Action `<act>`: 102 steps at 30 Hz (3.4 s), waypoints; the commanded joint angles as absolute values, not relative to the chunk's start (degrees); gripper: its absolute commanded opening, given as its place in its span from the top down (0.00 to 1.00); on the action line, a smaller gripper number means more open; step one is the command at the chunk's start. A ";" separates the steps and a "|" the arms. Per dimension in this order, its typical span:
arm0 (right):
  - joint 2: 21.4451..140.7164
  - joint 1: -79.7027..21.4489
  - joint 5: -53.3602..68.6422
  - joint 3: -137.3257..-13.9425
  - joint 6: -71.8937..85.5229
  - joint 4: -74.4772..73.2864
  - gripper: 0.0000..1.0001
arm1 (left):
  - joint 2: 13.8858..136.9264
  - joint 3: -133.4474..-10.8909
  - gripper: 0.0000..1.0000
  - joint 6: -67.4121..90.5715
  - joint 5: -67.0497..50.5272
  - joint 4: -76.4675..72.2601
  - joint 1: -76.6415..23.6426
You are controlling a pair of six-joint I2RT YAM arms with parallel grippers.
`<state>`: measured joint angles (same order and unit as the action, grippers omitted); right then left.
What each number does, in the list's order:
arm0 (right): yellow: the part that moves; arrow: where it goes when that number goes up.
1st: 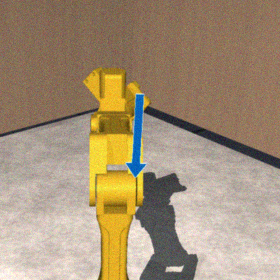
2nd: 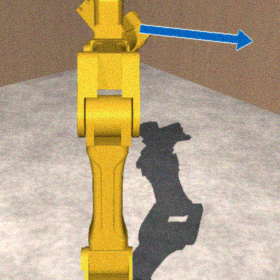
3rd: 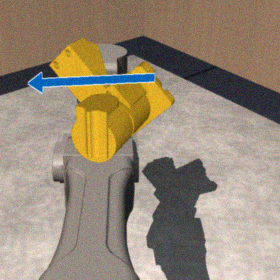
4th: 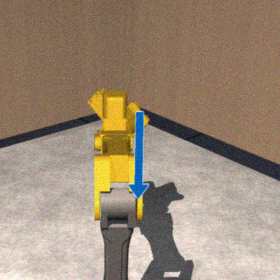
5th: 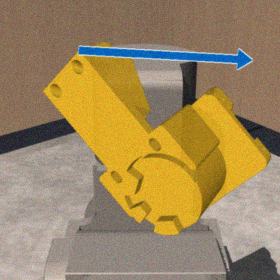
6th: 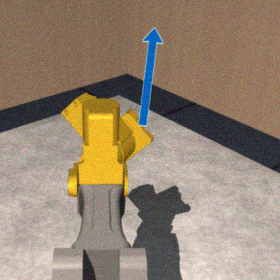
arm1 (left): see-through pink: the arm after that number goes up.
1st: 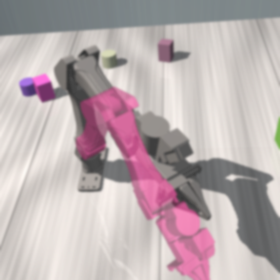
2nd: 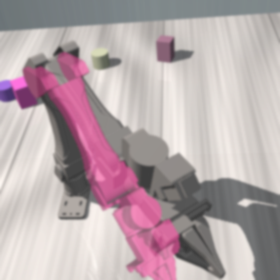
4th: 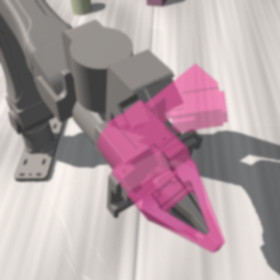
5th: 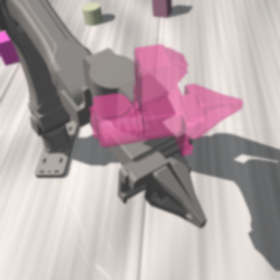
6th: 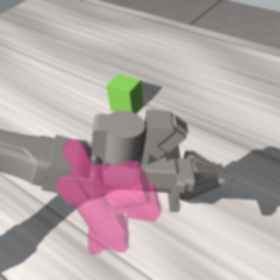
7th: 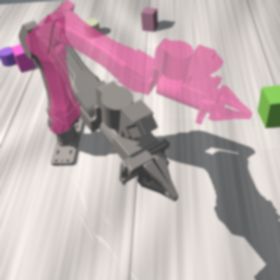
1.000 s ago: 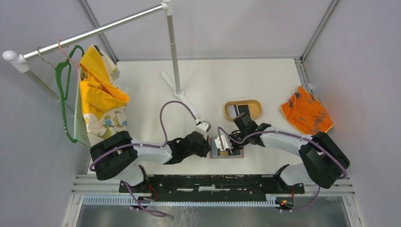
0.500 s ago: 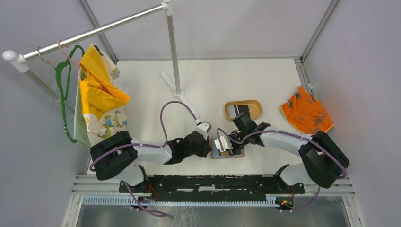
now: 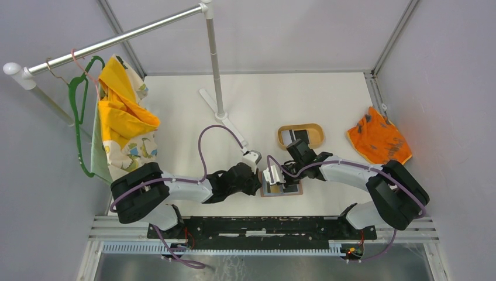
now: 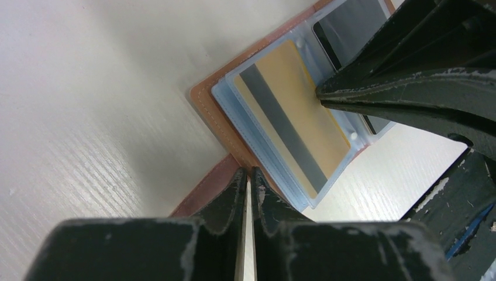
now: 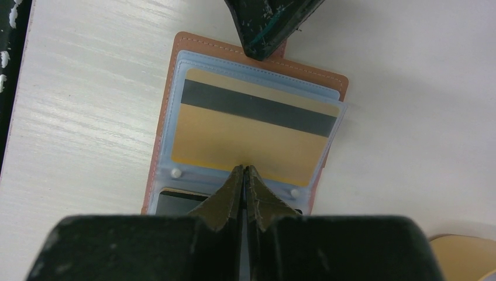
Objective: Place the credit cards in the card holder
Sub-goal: Insert the credit card into the card holder.
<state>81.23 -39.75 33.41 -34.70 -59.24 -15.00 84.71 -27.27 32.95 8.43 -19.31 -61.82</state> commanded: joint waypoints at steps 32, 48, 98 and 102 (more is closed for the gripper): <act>84.10 -40.08 32.43 -35.42 -60.96 -17.89 0.91 | 84.24 -32.79 0.98 31.64 8.59 -16.10 -61.87; 84.11 -40.08 32.57 -35.60 -61.05 -18.13 0.91 | 86.19 -33.32 0.98 32.51 6.09 -17.92 -61.81; 62.11 -11.70 40.07 -37.13 -39.73 -9.84 0.50 | 94.59 -39.92 0.73 34.89 -8.96 -32.49 -62.15; 60.36 -8.65 41.11 -36.21 -30.31 -4.65 0.17 | 88.89 -36.43 0.64 32.04 -4.81 -32.40 -62.07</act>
